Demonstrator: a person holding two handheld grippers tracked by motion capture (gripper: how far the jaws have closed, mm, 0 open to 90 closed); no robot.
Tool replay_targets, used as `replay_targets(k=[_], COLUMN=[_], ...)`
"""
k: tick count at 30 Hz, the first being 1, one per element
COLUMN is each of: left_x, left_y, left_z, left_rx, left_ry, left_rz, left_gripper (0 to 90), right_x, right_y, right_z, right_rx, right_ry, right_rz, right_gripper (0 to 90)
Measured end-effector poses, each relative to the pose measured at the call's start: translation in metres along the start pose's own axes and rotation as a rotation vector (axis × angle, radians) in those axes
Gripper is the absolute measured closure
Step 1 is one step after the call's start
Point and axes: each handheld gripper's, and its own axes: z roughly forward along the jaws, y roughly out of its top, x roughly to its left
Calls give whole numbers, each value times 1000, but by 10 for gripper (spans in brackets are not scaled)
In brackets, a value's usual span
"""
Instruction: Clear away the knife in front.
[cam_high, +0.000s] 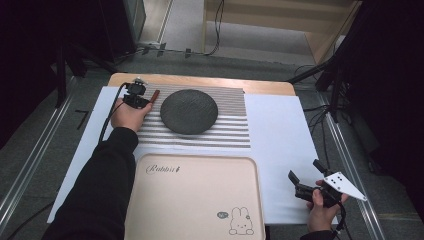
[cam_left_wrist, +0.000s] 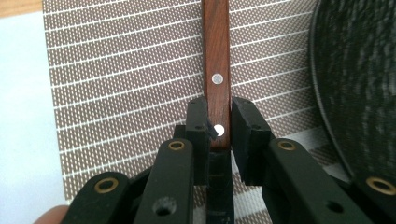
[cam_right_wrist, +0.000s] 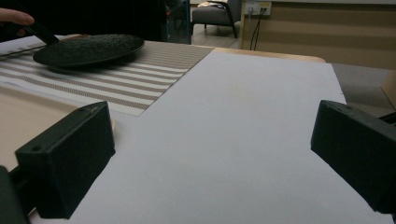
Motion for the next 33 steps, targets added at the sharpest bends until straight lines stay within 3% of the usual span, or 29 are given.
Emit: replay_targets(k=[17, 33], left_x=[-2, -5], left_y=[-11, -30], left_z=[-32, -65], left_rx=[-40, -86], left_ry=[-59, -117], left_rz=[5, 4], left_gripper=[771, 771], right_x=[0, 0], right_y=[0, 0], right_z=[0, 0], right_rx=[1, 2], right_ry=[6, 8], right_rz=[2, 1], right_gripper=[0, 0])
